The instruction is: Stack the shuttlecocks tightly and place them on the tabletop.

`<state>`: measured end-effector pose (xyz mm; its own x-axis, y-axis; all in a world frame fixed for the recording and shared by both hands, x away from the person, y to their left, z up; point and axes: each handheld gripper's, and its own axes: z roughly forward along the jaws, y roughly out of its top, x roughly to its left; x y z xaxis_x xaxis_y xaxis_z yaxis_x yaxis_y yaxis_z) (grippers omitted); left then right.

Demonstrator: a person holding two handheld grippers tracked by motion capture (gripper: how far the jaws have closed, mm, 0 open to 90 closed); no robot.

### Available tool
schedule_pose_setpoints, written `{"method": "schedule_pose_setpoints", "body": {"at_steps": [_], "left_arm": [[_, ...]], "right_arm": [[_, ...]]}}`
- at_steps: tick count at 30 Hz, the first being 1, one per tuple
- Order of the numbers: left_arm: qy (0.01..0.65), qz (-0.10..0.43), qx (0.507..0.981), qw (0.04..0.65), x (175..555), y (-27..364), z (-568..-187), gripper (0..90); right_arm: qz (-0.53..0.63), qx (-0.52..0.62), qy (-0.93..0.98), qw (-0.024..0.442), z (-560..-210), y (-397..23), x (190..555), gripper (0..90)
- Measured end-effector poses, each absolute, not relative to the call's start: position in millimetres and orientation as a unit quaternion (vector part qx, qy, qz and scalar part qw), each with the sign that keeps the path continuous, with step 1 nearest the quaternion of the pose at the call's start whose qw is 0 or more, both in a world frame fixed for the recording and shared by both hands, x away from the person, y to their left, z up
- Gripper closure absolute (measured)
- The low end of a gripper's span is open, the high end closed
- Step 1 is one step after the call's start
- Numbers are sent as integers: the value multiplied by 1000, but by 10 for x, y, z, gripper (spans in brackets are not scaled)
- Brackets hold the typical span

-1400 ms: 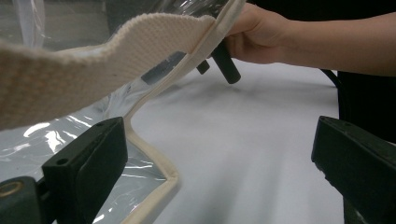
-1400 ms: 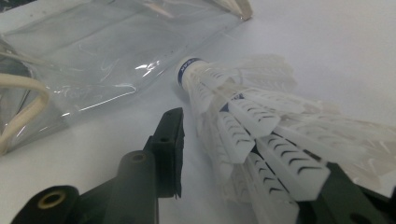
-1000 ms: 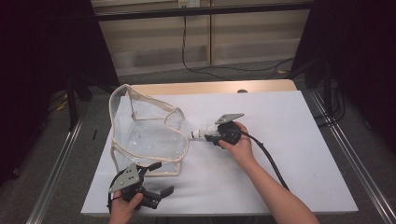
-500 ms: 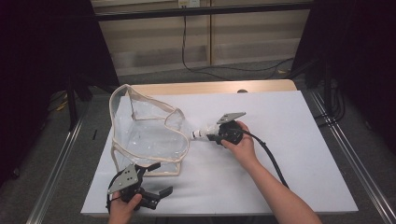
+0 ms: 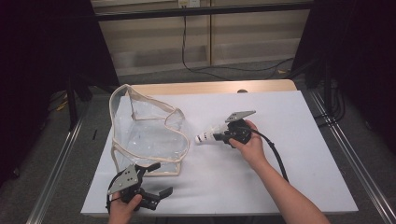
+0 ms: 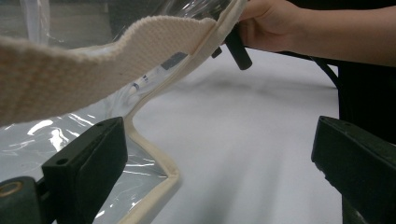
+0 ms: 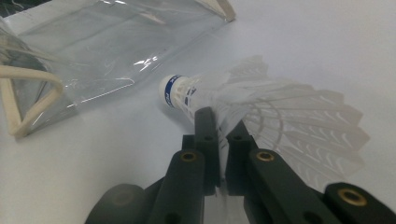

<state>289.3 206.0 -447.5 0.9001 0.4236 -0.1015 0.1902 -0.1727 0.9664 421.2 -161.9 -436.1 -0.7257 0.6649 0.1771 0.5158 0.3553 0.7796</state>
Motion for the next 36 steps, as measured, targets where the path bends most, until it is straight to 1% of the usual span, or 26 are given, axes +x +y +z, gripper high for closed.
{"method": "schedule_pose_setpoints", "body": {"at_steps": [6, 11, 15, 23, 26, 28, 30, 31, 34, 36], "left_arm": [[201, 96, 759, 612, 2893, 2057, -4471, 38], [202, 96, 759, 612, 2889, 2053, -4468, 38], [201, 96, 759, 612, 2890, 2053, -4469, 38], [200, 97, 759, 612, 2891, 2056, -4469, 38], [201, 95, 759, 612, 2890, 2051, -4471, 38], [201, 96, 760, 611, 2890, 2052, -4471, 38], [201, 95, 759, 611, 2889, 2051, -4471, 38], [201, 96, 759, 611, 2889, 2052, -4470, 38], [201, 95, 759, 611, 2891, 2053, -4473, 38], [201, 95, 760, 611, 2892, 2052, -4474, 38]], "right_arm": [[444, 360, 817, 70, -4313, -1666, 4176, 879], [447, 361, 816, 66, -4309, -1695, 4156, 878], [453, 360, 814, 46, -4352, -1693, 4151, 876], [456, 358, 814, 40, -4431, -1637, 4143, 859], [460, 359, 811, 32, -4440, -1618, 4139, 836], [460, 362, 810, 31, -4456, -1608, 4141, 791], [459, 366, 809, 29, -4472, -1589, 4142, 782], [460, 365, 809, 28, -4483, -1583, 4146, 751], [464, 366, 806, 27, -4499, -1559, 4153, 730], [468, 367, 803, 26, -4515, -1541, 4160, 658]]}}
